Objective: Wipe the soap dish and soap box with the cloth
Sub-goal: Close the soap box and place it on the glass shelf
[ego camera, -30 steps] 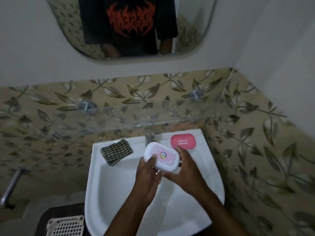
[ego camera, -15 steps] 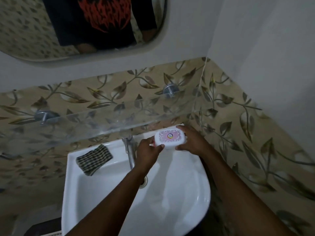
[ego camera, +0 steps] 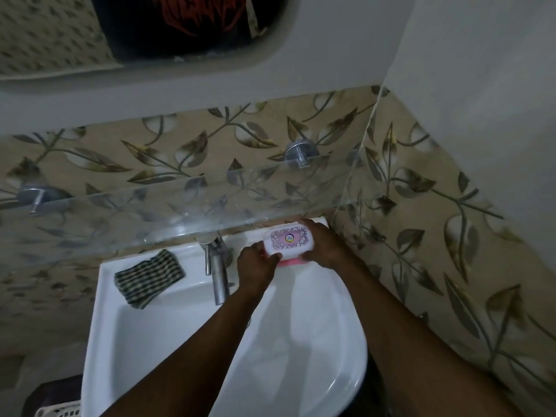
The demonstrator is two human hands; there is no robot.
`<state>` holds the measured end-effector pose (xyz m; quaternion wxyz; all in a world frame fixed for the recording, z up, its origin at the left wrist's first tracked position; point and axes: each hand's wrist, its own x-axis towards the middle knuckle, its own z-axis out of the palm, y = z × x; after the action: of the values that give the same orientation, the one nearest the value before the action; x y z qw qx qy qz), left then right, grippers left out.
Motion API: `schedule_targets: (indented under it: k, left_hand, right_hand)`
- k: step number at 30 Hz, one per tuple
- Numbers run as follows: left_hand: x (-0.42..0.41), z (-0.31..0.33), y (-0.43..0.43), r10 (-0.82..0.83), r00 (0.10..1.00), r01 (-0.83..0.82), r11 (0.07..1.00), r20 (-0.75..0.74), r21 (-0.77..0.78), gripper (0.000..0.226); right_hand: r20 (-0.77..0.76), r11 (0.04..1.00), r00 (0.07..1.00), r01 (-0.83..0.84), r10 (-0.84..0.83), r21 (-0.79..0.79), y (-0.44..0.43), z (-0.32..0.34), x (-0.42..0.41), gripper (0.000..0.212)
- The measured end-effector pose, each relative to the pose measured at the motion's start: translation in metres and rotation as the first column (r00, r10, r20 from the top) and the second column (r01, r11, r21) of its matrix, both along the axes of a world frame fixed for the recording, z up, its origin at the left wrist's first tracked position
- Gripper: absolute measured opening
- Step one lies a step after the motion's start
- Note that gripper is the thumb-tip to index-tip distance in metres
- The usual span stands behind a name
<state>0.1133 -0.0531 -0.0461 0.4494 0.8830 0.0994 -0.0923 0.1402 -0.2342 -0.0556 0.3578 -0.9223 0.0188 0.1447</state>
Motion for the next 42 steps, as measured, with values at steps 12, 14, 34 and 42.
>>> schedule_targets:
  k: [12,14,34,42]
  left_hand:
    - [-0.017,0.018,0.000,0.145,0.983,-0.167,0.961,-0.111,-0.222,0.045]
    - [-0.026,0.026,0.003,0.172,0.978,-0.200,0.940,-0.122,-0.277,0.039]
    - [-0.132,0.117,0.103,0.318,0.939,-0.300,0.581,-0.128,-0.757,0.033]
    - [-0.149,0.134,0.140,0.275,0.961,-0.153,0.475,-0.019,-0.866,0.082]
  right_hand:
    - [-0.055,0.999,0.998,0.042,-0.040,0.023,0.005,0.011,-0.019,0.097]
    - [-0.047,0.998,0.997,0.054,-0.053,0.020,0.008,0.019,-0.030,0.099]
    - [0.147,0.972,0.985,0.050,-0.085,0.229,0.092,0.124,-0.149,0.100]
    - [0.132,0.941,0.990,-0.004,-0.044,0.339,0.139,0.167,-0.156,0.076]
